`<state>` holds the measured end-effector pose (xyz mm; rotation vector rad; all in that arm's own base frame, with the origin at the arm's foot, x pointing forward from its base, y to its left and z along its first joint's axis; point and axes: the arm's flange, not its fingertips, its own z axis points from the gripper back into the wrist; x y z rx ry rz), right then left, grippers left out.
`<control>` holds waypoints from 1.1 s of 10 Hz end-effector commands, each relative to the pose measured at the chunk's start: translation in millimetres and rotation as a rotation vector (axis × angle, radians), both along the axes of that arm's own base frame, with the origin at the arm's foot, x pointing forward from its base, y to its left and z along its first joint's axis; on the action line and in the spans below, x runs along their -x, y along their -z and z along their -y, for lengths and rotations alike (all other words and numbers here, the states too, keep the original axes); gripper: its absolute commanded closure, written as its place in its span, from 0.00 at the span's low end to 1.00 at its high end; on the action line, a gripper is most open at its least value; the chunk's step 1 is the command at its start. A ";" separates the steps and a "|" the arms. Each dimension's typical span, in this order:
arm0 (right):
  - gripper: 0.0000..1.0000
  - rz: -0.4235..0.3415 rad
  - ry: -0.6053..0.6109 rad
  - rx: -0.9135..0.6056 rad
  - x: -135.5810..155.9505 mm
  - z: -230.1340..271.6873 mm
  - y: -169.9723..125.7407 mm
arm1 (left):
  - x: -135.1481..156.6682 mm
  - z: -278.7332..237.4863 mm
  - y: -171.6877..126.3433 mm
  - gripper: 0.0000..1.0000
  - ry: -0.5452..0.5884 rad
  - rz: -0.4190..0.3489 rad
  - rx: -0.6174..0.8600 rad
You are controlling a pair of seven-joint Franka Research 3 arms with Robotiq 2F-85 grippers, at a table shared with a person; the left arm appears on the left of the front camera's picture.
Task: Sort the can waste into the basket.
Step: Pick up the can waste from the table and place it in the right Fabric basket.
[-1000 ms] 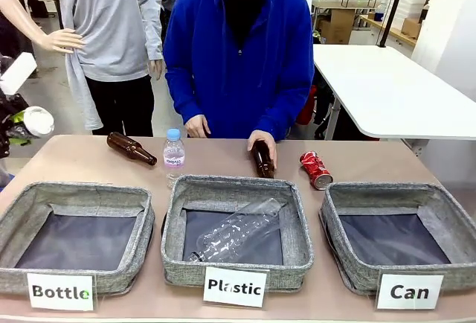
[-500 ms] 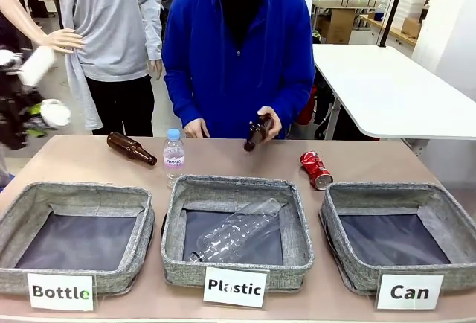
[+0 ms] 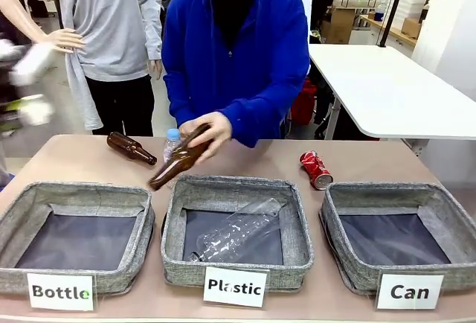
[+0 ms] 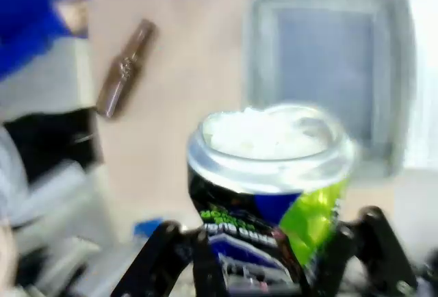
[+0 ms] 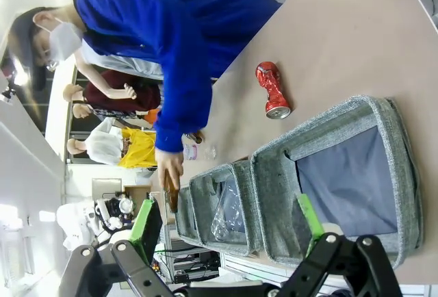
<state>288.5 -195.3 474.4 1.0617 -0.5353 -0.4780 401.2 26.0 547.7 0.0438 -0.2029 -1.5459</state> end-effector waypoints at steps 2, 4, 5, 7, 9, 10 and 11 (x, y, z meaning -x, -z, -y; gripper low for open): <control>0.00 0.029 0.000 -0.017 -2.8 0.4 -2.1 | 158.8 -154.5 16.1 1.00 -0.177 0.088 0.015; 0.00 0.029 0.000 -0.017 -2.8 0.4 -2.1 | 235.9 -183.4 33.9 1.00 -0.425 0.124 0.074; 0.00 0.029 0.000 -0.017 -2.8 0.4 -2.1 | 249.6 -187.6 40.9 1.00 -0.432 0.186 0.112; 0.00 0.029 0.000 -0.017 -2.8 0.4 -2.1 | 245.2 -181.8 48.1 1.00 -0.412 0.195 0.146; 0.00 0.029 0.000 -0.017 -2.8 0.4 -2.1 | 204.6 -167.6 38.0 1.00 -0.334 0.147 0.105; 0.00 0.029 0.000 -0.017 -2.8 0.4 -2.1 | 191.1 -159.1 31.9 1.00 -0.292 0.150 0.104; 0.00 0.029 0.000 -0.017 -2.8 0.4 -2.1 | 179.0 -151.8 26.9 1.00 -0.291 0.130 0.091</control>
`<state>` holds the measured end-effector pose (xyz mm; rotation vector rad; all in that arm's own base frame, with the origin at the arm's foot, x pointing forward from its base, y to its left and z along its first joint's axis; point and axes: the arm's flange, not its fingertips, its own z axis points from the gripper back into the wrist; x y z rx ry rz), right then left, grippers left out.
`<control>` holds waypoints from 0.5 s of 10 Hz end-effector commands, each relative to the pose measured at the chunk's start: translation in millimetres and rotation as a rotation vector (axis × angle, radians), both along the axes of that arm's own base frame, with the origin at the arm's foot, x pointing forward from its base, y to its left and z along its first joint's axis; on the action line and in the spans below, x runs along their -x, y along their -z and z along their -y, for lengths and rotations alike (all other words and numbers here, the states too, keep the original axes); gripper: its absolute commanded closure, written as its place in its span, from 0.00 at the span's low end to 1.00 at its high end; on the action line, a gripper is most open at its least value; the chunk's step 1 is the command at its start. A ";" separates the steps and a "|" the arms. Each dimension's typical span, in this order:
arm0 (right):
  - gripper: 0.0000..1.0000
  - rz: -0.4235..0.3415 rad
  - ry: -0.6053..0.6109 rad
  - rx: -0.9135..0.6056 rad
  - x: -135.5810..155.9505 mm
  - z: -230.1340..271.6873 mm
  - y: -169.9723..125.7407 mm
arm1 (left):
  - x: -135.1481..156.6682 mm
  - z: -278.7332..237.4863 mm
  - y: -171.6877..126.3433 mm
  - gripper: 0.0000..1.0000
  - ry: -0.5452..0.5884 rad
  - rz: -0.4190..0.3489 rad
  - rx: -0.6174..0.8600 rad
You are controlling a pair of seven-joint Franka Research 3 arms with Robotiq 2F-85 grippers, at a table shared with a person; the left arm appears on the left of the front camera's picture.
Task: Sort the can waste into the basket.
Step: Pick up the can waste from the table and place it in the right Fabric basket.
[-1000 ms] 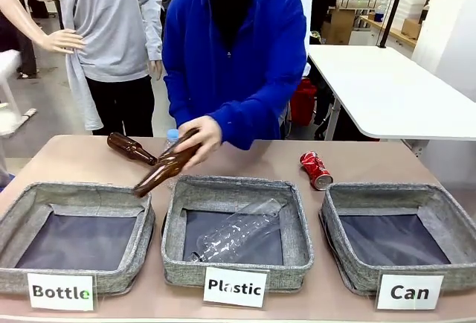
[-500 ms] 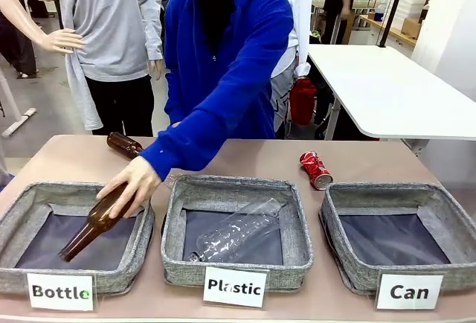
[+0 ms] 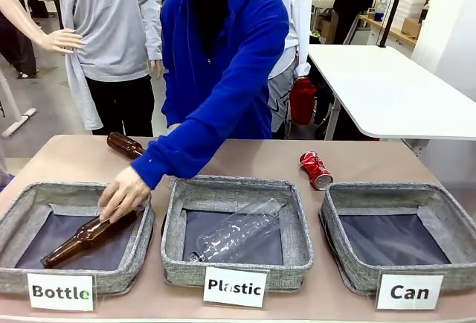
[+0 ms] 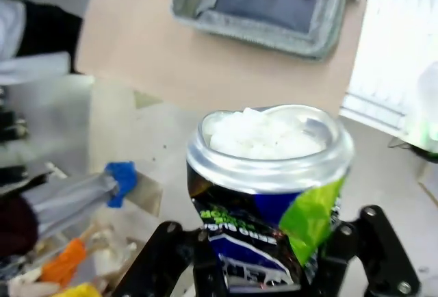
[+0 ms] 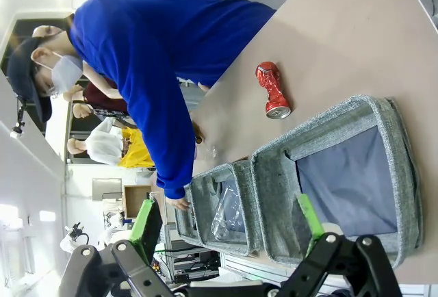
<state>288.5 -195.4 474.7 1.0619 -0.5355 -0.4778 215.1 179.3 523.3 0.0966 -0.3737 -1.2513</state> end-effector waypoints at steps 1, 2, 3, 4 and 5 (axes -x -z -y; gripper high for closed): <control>0.00 0.029 0.000 -0.017 -2.8 0.4 -1.8 | -24.3 8.5 -4.0 1.00 -0.014 -0.062 -0.041; 0.00 0.029 0.000 -0.017 -2.8 0.4 -1.8 | -34.1 13.7 -4.6 1.00 -0.015 -0.099 -0.067; 0.00 0.029 0.000 -0.017 -2.8 0.4 -1.8 | -36.8 15.3 -2.2 1.00 -0.020 -0.117 -0.068; 0.00 0.029 0.000 -0.017 -2.8 0.4 -1.8 | -42.2 20.6 -1.0 1.00 0.008 -0.107 -0.066; 0.00 0.029 0.000 -0.017 -2.8 0.4 -1.8 | -53.7 32.0 -2.5 1.00 0.029 -0.098 -0.045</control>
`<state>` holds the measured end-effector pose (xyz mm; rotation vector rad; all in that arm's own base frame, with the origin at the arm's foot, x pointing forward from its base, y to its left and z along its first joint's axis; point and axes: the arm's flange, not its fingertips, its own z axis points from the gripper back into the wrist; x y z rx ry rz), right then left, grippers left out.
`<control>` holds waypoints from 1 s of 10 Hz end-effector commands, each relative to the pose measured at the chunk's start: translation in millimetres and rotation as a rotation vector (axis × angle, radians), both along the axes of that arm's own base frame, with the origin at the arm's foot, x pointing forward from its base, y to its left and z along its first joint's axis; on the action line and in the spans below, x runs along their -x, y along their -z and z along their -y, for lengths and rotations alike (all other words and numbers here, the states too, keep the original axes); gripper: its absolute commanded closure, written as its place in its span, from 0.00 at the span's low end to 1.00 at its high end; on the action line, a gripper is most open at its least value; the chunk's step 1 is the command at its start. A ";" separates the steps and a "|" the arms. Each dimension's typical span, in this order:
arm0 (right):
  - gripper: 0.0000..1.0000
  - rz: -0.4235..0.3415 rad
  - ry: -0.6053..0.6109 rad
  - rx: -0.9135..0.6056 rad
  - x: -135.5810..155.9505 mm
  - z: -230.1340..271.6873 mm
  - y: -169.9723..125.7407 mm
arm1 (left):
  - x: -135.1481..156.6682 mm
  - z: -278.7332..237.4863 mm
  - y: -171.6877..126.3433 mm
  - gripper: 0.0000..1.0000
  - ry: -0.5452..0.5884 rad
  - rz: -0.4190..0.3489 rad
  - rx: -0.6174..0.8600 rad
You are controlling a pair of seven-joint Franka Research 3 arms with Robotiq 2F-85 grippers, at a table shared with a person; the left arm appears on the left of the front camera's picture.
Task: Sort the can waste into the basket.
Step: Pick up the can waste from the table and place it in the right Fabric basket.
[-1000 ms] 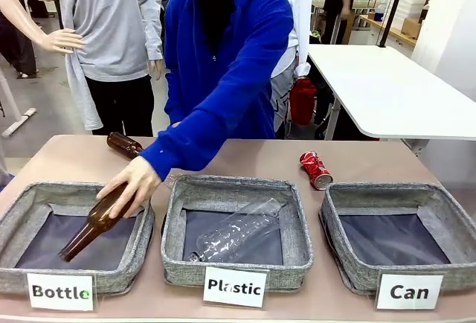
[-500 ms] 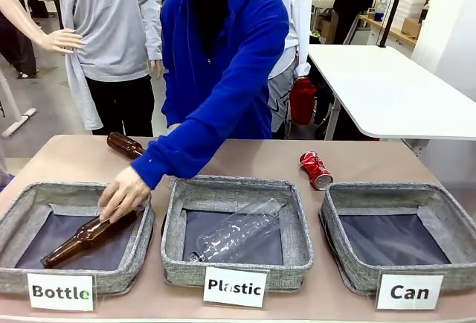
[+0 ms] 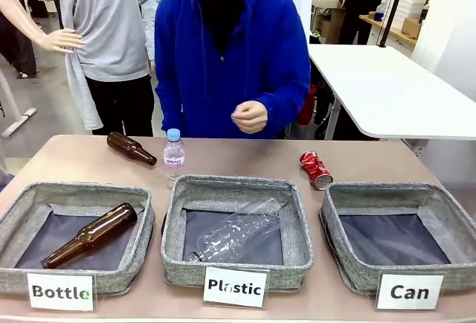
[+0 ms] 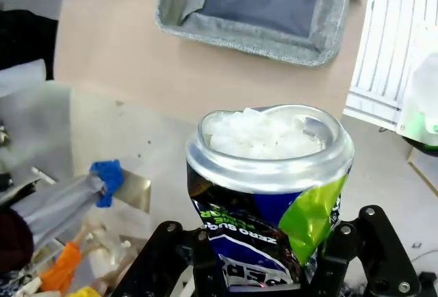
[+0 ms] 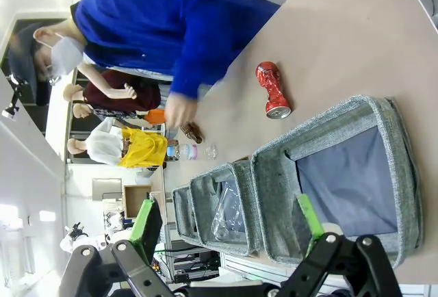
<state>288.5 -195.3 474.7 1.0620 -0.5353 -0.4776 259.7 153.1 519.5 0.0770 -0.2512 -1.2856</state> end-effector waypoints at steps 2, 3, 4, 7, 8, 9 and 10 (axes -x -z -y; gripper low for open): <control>0.00 0.029 0.000 -0.017 -2.8 0.4 -1.8 | -49.0 68.5 -16.9 1.00 -0.026 0.005 0.151; 0.00 0.029 0.000 -0.017 -2.8 0.4 -1.8 | -81.3 114.3 -25.4 1.00 -0.007 -0.056 0.189; 0.00 0.029 0.000 -0.017 -2.8 0.4 -1.8 | -119.3 163.8 -33.9 1.00 -0.004 -0.065 0.249; 0.00 0.029 0.000 -0.017 -2.8 0.4 -1.8 | -189.3 303.0 -36.6 1.00 0.113 -0.203 0.351; 0.00 0.029 0.000 -0.017 -2.8 0.4 -1.8 | -195.3 356.1 -33.6 1.00 0.145 -0.224 0.401; 0.00 0.029 0.000 -0.017 -2.8 0.4 -1.8 | -190.9 418.0 -25.2 1.00 0.193 -0.259 0.367; 0.00 0.029 0.000 -0.017 -2.8 0.4 -1.8 | -180.3 471.2 -20.6 1.00 0.206 -0.258 0.353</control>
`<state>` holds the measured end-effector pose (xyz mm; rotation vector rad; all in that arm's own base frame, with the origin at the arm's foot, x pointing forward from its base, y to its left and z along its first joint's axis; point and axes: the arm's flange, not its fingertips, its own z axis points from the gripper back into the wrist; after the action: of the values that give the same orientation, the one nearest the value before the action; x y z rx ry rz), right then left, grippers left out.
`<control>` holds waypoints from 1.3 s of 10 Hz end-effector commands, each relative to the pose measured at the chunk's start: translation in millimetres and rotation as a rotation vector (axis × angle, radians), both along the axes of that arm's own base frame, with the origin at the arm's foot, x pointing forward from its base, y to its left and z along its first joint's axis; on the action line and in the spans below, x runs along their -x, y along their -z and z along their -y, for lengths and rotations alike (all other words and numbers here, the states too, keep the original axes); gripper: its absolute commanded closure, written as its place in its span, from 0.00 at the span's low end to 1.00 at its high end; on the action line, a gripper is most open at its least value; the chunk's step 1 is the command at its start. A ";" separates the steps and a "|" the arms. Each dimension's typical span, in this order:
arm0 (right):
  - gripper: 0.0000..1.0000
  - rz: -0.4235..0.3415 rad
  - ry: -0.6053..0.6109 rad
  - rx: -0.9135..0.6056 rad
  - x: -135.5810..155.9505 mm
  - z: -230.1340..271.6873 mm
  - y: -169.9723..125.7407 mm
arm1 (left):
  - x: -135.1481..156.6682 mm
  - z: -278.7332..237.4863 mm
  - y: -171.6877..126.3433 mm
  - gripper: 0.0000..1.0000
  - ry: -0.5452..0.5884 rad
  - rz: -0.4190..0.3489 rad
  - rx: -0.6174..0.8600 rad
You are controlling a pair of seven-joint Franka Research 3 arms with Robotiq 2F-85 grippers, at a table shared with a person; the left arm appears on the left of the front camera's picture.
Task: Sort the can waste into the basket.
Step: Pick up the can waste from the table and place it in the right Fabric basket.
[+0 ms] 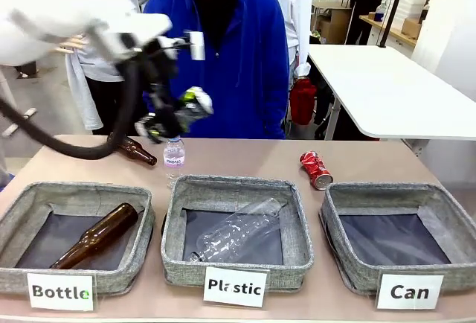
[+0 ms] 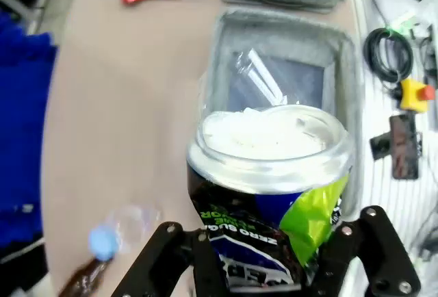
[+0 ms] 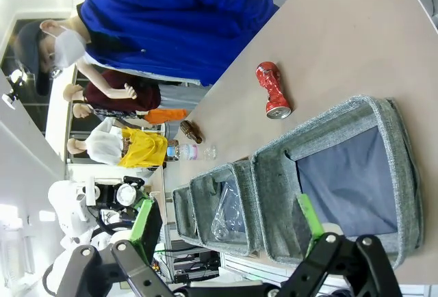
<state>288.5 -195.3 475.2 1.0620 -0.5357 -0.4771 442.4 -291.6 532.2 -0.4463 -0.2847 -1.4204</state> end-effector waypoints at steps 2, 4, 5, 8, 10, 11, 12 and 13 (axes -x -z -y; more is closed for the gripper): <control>0.00 0.028 0.001 -0.017 -2.9 0.4 -1.3 | 32.6 130.2 -2.6 1.00 0.071 0.019 -0.058; 0.00 0.028 0.001 -0.017 -2.9 0.4 -1.3 | 53.9 237.9 -4.5 1.00 0.102 0.160 -0.050; 0.00 0.028 0.001 -0.017 -2.9 0.4 -1.3 | 59.7 291.0 -1.1 1.00 0.157 0.204 -0.048; 0.00 0.028 0.001 -0.017 -2.9 0.4 -1.3 | 78.2 410.1 36.9 1.00 0.368 0.146 -0.065; 0.00 0.001 0.000 -0.001 0.3 0.4 -0.6 | 82.6 440.8 58.9 1.00 0.424 0.123 -0.119; 0.00 -0.075 0.078 0.046 31.9 29.6 -3.2 | 80.7 446.9 63.9 1.00 0.419 0.138 -0.125; 0.00 -0.158 0.155 0.028 62.8 55.6 -0.6 | 77.3 452.9 70.2 1.00 0.416 0.157 -0.137; 0.00 -0.203 0.213 0.070 84.5 67.9 5.1 | 74.7 456.8 75.8 1.00 0.427 0.176 -0.150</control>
<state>229.3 -252.8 465.5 0.9265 -0.5172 -0.6587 343.1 -713.4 445.4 -0.3129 -0.2150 -1.8660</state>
